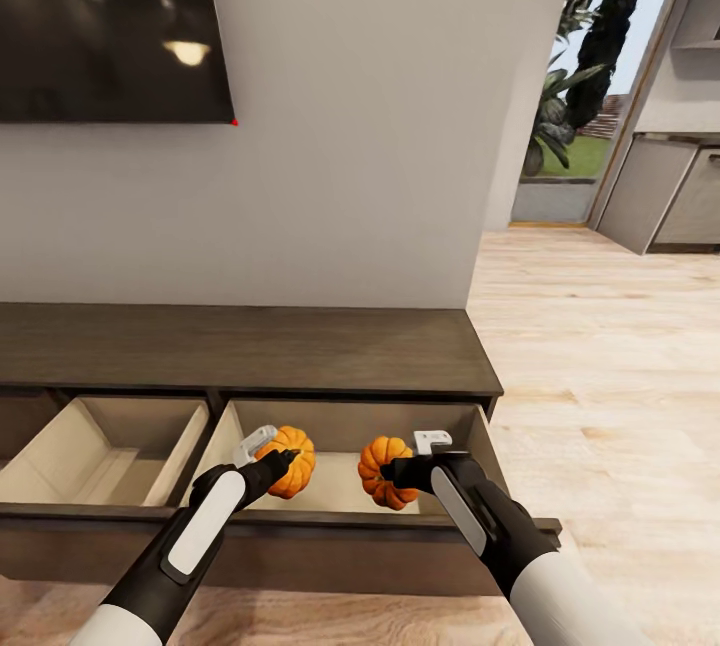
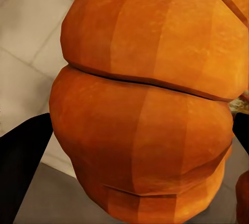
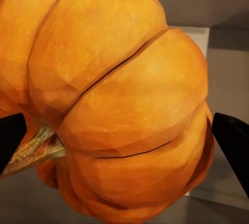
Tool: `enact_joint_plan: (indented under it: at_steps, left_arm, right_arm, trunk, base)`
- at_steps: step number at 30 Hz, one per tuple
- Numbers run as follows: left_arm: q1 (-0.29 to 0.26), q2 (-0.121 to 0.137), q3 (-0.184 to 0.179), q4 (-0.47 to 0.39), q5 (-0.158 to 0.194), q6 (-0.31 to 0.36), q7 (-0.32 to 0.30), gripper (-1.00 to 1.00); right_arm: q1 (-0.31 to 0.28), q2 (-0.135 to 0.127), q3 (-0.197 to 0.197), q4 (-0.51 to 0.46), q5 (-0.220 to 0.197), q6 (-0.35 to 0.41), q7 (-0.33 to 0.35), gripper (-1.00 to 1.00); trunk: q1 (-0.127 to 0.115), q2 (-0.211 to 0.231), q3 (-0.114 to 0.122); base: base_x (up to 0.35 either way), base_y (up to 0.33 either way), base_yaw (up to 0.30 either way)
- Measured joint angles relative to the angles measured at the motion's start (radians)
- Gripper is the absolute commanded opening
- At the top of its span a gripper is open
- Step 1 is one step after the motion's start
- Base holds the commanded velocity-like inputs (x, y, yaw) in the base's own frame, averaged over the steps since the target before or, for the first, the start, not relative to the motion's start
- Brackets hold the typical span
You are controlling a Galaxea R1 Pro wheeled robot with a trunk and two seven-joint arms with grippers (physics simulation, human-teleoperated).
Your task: Place each of the two pumpkins and all three candles from the living room inside a cabinet in the living room (use any cabinet), then make sure every cabinet is closed, and position the cauldron so it is next to a table in the living room.
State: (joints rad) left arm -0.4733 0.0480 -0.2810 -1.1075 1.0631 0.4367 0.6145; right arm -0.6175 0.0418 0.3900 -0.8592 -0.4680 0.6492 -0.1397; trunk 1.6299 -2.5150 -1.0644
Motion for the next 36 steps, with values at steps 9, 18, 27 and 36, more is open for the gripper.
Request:
enact_joint_plan:
  at_steps: [9, 18, 27, 36]
  left_arm:
    - [0.0, 0.0, 0.0, 0.0, 0.001, 0.0, -0.001, -1.0]
    - [0.0, 0.0, 0.0, 0.0, 0.001, 0.0, -0.001, 1.0]
    - [0.0, 0.0, 0.0, -0.001, 0.0, 0.0, -0.001, 1.0]
    - [0.0, 0.0, 0.001, -0.003, 0.0, 0.002, -0.003, 1.0]
  right_arm:
    - [0.0, 0.0, 0.0, 0.0, 0.0, 0.0, -0.003, 1.0]
    - [0.0, 0.0, 0.0, 0.0, 0.0, 0.0, -0.002, 1.0]
    - [0.0, 0.0, 0.0, 0.0, 0.0, 0.0, -0.003, 1.0]
    - [0.0, 0.0, 0.0, 0.0, 0.0, 0.0, -0.002, 1.0]
  trunk:
    - [0.0, 0.0, 0.0]
    - [0.0, 0.0, 0.0]
    - [0.0, 0.0, 0.0]
    - [-0.003, 0.002, 0.027]
  base:
    - [0.0, 0.0, 0.0]
    - [0.0, 0.0, 0.0]
    - [0.0, 0.0, 0.0]
    - [0.0, 0.0, 0.0]
